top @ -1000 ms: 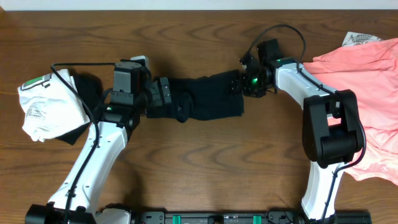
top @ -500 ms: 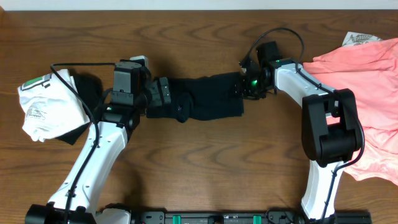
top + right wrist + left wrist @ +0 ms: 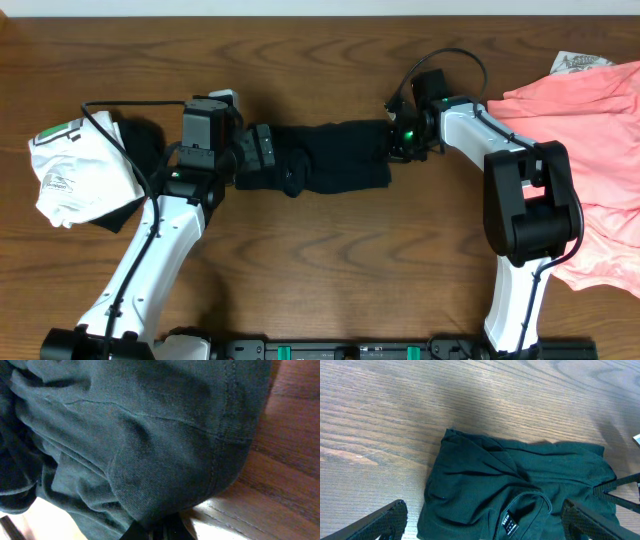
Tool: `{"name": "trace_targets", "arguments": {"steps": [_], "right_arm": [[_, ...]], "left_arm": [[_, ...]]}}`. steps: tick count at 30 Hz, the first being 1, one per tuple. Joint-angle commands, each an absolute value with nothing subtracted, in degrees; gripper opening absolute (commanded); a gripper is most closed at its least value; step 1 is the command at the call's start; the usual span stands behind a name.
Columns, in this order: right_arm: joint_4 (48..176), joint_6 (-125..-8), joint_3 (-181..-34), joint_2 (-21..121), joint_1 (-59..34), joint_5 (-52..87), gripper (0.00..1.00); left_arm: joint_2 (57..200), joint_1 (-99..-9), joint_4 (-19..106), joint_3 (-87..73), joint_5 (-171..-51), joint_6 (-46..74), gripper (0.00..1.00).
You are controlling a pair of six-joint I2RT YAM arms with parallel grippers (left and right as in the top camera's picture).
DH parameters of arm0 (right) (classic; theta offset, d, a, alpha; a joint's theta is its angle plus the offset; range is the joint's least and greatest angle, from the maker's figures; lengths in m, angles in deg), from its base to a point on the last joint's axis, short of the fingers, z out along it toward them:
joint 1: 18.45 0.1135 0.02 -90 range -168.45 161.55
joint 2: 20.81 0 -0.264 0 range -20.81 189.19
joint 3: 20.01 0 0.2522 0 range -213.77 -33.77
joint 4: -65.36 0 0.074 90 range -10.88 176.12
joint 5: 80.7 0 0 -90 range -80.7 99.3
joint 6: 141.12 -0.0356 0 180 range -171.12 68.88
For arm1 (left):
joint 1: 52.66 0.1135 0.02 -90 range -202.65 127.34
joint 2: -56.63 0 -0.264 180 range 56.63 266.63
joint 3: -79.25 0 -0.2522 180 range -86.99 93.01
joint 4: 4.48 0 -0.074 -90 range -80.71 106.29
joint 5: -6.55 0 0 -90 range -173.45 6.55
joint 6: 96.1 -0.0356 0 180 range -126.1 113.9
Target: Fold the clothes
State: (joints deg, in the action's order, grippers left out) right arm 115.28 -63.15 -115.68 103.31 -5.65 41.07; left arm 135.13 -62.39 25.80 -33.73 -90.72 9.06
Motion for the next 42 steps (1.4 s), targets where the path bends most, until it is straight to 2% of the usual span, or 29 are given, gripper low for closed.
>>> {"name": "trace_targets", "arguments": {"steps": [1,23,30,42], "right_arm": [[115.55,-63.52,-113.71,107.02,-5.17,36.28,0.01],[125.25,-58.45,-114.65,87.37,-16.88,24.69,0.01],[127.61,-56.16,-114.76,82.45,-12.01,24.67,0.01],[124.97,-62.06,-115.05,82.06,6.15,19.3,0.01]], "left_arm": [[135.24,-62.11,26.02,-33.51,-90.04,8.52,0.98],[135.22,-62.39,27.15,-33.51,-90.94,8.54,0.98],[135.22,-62.39,27.26,-33.51,-90.92,8.54,0.98],[135.22,-62.39,27.7,-33.51,-90.94,8.54,0.98]]}}
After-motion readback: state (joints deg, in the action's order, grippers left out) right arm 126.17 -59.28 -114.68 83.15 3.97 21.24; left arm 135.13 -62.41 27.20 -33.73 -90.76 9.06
